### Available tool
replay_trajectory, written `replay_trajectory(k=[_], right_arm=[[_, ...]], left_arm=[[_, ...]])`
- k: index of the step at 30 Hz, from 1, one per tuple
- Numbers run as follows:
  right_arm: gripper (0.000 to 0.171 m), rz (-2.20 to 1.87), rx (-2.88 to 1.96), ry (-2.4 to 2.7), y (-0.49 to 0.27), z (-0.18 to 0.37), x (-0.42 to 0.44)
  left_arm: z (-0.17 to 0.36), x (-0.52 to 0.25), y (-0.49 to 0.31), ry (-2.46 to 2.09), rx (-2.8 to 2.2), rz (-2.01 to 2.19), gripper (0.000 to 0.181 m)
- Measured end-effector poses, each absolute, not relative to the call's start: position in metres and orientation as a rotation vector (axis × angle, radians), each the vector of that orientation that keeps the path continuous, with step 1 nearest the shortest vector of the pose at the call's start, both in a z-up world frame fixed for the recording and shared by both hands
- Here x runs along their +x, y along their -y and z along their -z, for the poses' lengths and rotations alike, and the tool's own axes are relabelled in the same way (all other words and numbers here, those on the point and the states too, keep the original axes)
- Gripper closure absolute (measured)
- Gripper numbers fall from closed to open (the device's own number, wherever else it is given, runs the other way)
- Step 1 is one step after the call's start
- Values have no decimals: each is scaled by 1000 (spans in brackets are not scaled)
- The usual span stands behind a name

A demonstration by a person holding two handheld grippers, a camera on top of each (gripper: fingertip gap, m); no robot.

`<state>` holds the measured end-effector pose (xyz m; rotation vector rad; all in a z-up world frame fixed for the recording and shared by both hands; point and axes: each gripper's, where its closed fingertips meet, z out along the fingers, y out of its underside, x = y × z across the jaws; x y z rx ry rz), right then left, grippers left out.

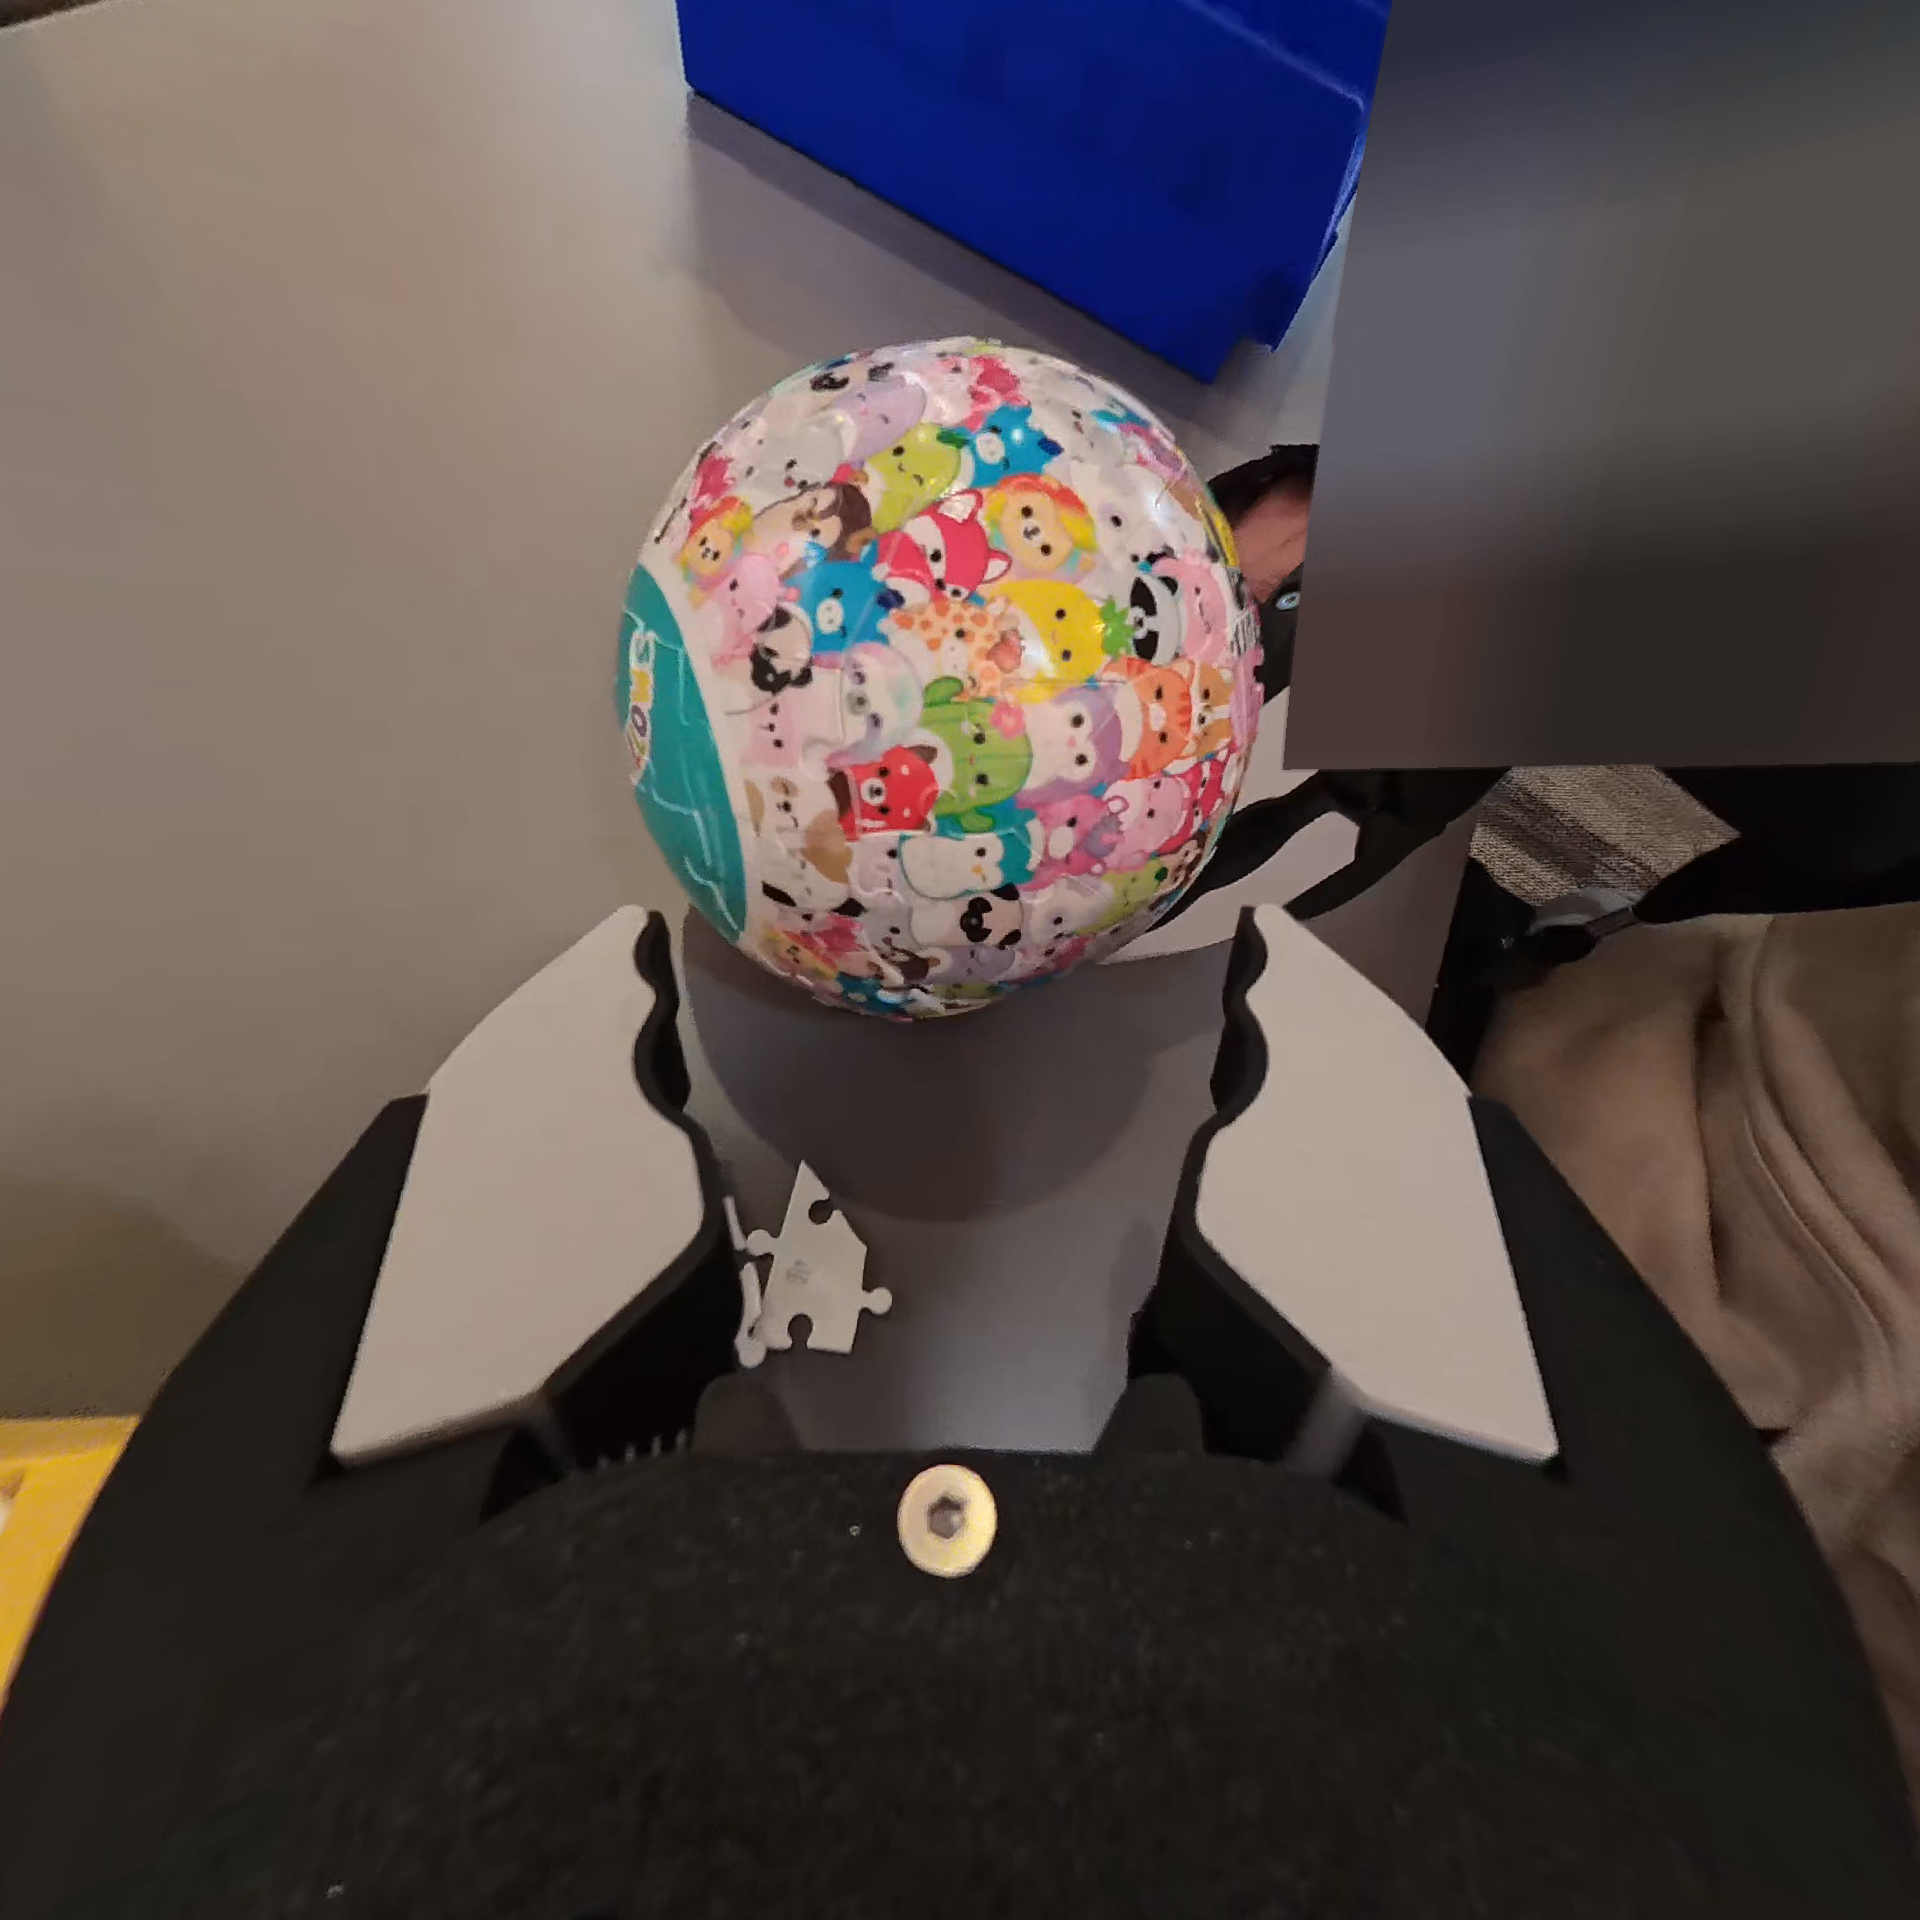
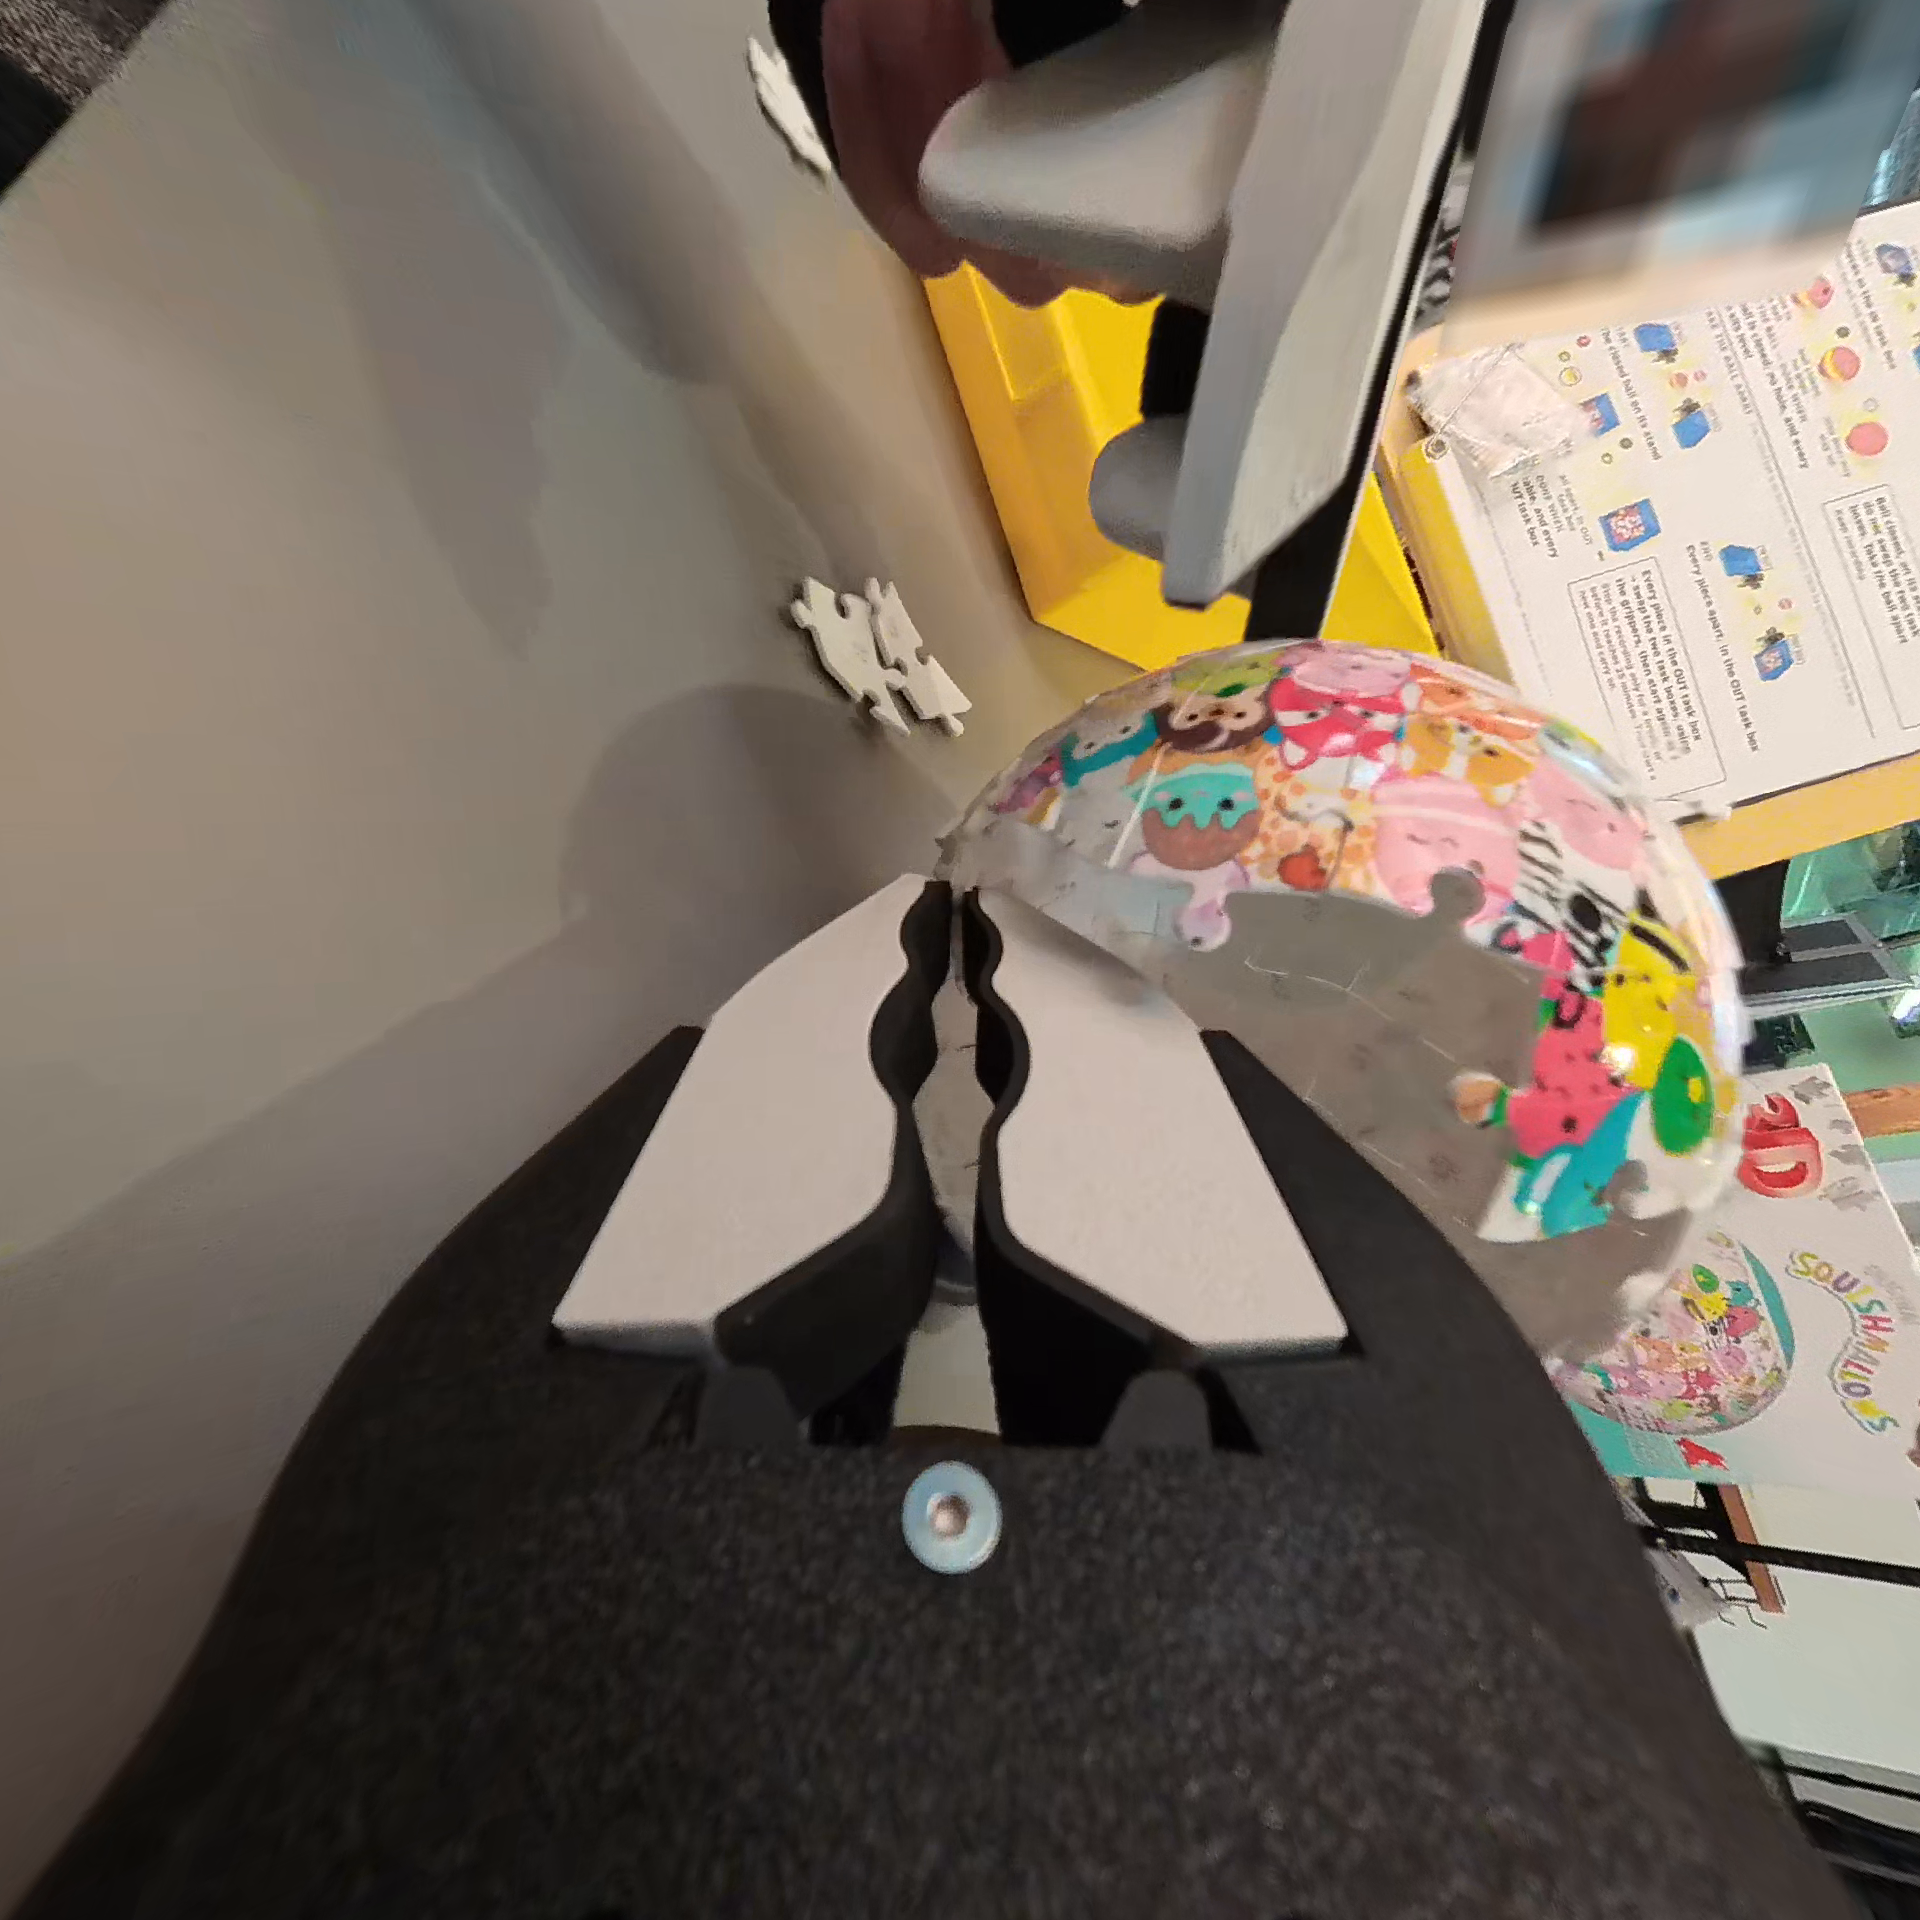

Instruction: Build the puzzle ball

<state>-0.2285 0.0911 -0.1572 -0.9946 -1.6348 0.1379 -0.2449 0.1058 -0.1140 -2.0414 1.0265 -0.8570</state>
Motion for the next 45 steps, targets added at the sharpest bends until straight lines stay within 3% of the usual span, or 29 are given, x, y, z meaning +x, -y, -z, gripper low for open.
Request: replay_trajectory(k=[33,45], right_arm=[[169,-139,-939,1625,-84,145,-232],[169,-82,-939,1695,-58,134,-162]], left_arm=[[138,-239,-98,-1053,-2077,840,89],[124,-254,-98,-1039,-2108,762,86]])
